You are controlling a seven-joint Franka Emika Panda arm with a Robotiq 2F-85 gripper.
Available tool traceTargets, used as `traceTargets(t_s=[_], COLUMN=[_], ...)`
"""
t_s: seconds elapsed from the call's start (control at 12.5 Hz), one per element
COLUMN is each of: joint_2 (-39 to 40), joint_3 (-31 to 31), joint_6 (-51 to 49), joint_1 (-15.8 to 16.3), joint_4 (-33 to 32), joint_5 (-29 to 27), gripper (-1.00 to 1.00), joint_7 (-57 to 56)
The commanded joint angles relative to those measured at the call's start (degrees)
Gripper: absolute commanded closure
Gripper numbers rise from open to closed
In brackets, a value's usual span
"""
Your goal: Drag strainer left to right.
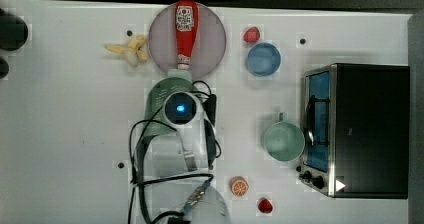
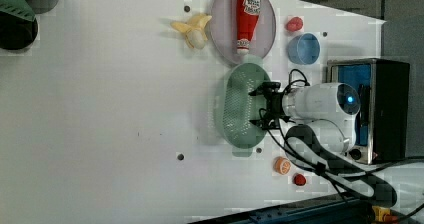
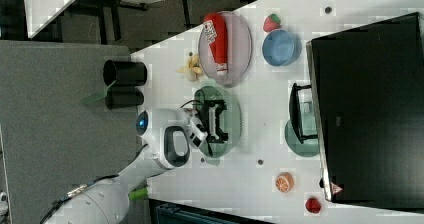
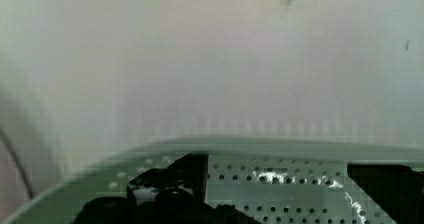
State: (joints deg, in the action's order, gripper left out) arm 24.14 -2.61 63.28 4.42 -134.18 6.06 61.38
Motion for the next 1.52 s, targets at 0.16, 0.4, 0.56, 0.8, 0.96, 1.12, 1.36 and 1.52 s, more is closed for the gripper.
traceTargets(t_s=[0.16, 0.4, 0.56, 0.8, 0.96, 1.12, 1.36, 1.52], joint_2=[-2.6, -2.6, -2.6, -2.6, -2.6, -3.0, -6.4, -11.1], joint_3=[1.9, 4.9, 7.2, 10.4, 11.6, 11.2, 9.6, 9.0], joint_6=[-0.3, -0.2, -0.1, 0.7, 0.8, 0.9, -0.9, -3.4], joint_1=[-1.9, -2.6, -3.0, -3.3, -3.5, -3.5, -3.5, -3.5], joint_4=[-1.5, -1.6, -1.6, -1.7, -1.7, -1.5, -1.6, -1.0], joint_5=[-0.9, -0.9, -0.9, -0.9, -0.9, -0.9, -1.0, -1.1], gripper=[-1.0, -1.0, -1.0, -1.0, -1.0, -1.0, -1.0, -1.0], joint_7=[-8.7, -12.7, -16.1, -19.9, -20.7, -23.1, -39.6, -50.5])
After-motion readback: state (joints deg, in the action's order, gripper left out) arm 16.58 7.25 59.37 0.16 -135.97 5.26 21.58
